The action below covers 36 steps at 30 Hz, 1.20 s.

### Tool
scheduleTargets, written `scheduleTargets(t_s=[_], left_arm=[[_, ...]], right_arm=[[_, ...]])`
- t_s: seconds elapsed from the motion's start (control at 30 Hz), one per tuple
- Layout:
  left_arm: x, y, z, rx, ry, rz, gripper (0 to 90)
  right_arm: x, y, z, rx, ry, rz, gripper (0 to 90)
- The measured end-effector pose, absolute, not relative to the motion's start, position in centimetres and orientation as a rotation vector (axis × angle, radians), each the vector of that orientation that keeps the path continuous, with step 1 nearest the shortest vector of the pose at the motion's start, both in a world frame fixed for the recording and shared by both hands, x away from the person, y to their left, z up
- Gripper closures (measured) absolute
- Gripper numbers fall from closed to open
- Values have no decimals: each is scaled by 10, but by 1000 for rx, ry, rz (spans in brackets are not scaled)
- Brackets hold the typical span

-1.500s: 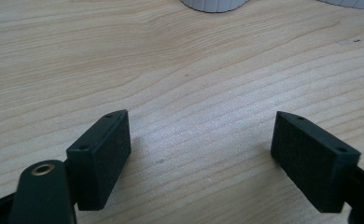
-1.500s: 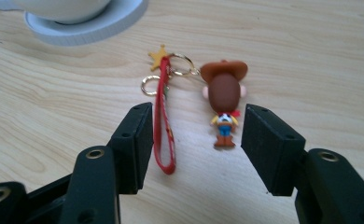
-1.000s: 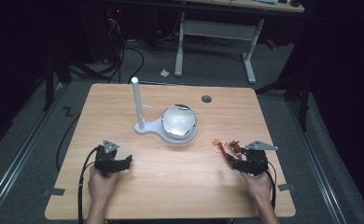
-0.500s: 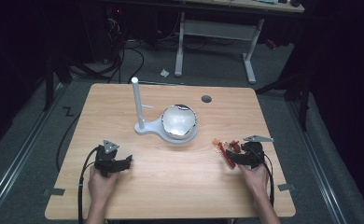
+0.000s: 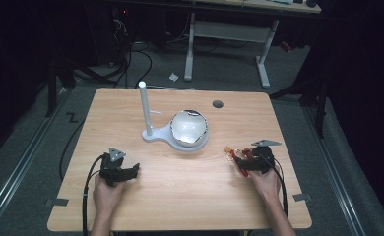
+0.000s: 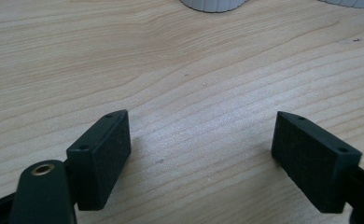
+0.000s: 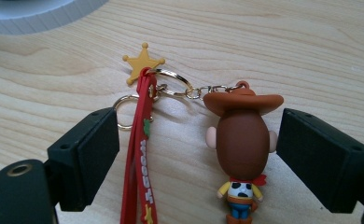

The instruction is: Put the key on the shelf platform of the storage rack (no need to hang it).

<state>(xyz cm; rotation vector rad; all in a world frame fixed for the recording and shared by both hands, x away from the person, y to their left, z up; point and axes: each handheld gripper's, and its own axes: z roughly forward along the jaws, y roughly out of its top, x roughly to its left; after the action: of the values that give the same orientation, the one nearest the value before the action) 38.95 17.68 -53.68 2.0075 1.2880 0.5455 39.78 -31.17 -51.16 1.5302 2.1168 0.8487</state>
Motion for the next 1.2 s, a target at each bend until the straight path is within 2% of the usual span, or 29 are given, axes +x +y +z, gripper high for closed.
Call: scheduleTargets(t_s=[0.2,0.33,0.4,0.43,0.47,0.5,0.6,0.63,0.67,0.7,1.2], left_arm=[[389,177,-537,2007,1288,546,201],[389,177,-537,2007,1288,546,201],[389,177,-537,2007,1288,546,201],[389,177,-537,2007,1288,546,201],[389,177,-537,2007,1288,546,201],[389,177,-537,2007,1288,546,201],[389,177,-537,2007,1288,546,201],[389,177,-537,2007,1288,546,201],[389,177,-537,2008,1288,546,201],[389,177,-537,2007,1288,546,200],[389,177,-537,2008,1287,546,200]], right_arm=[[403,-314,-519,1551,2133,801,118],[404,-311,-522,1536,2145,780,163],[404,-310,-522,1526,2145,767,217],[403,-309,-522,1515,2141,765,281],[403,-309,-522,1515,2141,765,281],[402,-310,-521,1501,2138,761,343],[401,-310,-520,1496,2129,757,401],[400,-310,-520,1487,2128,754,467],[400,-310,-520,1487,2128,754,467],[400,-309,-519,1472,2129,750,503],[397,-312,-515,1430,2133,793,519]])
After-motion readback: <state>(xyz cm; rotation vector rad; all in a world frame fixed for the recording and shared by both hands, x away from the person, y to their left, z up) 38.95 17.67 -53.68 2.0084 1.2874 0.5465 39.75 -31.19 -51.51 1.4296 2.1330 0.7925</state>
